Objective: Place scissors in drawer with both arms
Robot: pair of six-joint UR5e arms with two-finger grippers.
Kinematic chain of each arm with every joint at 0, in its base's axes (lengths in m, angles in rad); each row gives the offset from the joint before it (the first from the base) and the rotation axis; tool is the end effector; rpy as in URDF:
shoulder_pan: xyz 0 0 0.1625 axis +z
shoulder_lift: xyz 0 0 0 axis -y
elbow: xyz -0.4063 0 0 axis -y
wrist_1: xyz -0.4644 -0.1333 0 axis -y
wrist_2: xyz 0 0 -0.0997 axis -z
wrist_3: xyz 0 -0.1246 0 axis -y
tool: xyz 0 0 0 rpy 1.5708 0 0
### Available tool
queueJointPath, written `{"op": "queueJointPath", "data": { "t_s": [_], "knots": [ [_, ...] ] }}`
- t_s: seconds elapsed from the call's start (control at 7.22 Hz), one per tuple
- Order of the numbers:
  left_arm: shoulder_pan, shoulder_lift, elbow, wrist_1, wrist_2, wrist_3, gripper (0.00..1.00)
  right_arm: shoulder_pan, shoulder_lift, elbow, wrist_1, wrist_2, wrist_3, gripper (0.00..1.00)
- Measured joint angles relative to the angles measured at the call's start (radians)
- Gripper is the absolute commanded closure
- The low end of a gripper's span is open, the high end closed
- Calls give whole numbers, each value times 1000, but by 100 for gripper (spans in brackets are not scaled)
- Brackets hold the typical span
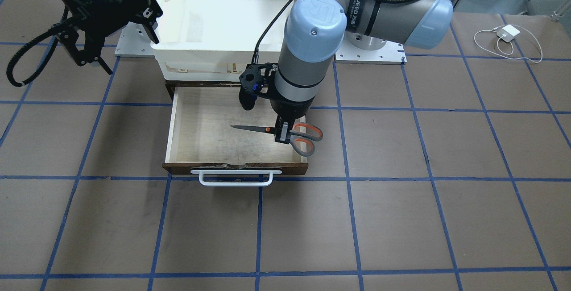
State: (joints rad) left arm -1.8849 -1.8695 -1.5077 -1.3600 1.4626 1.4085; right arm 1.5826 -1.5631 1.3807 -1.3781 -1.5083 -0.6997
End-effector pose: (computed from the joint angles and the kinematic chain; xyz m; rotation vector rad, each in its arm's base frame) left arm -0.3459 -0.5897 0.3161 -2.3019 -1.9792 0.0534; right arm 0.1477 -0.5565 0.5276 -1.0720 2.8866 -0.0175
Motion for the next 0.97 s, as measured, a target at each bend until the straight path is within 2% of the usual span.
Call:
{"op": "queueJointPath", "data": {
  "t_s": [0.55,0.83,0.97],
  "knots": [
    [-54,-4,-70,14,-2,-48,100,0,-3,31,-39,-31,406,0],
    [-69,-10,-74,15,-19,-73,100,-1,-8,53,-96,-39,505,0],
    [-74,-16,-74,16,-26,-95,39,-3,-9,59,-128,-41,534,0]
  ]
}}
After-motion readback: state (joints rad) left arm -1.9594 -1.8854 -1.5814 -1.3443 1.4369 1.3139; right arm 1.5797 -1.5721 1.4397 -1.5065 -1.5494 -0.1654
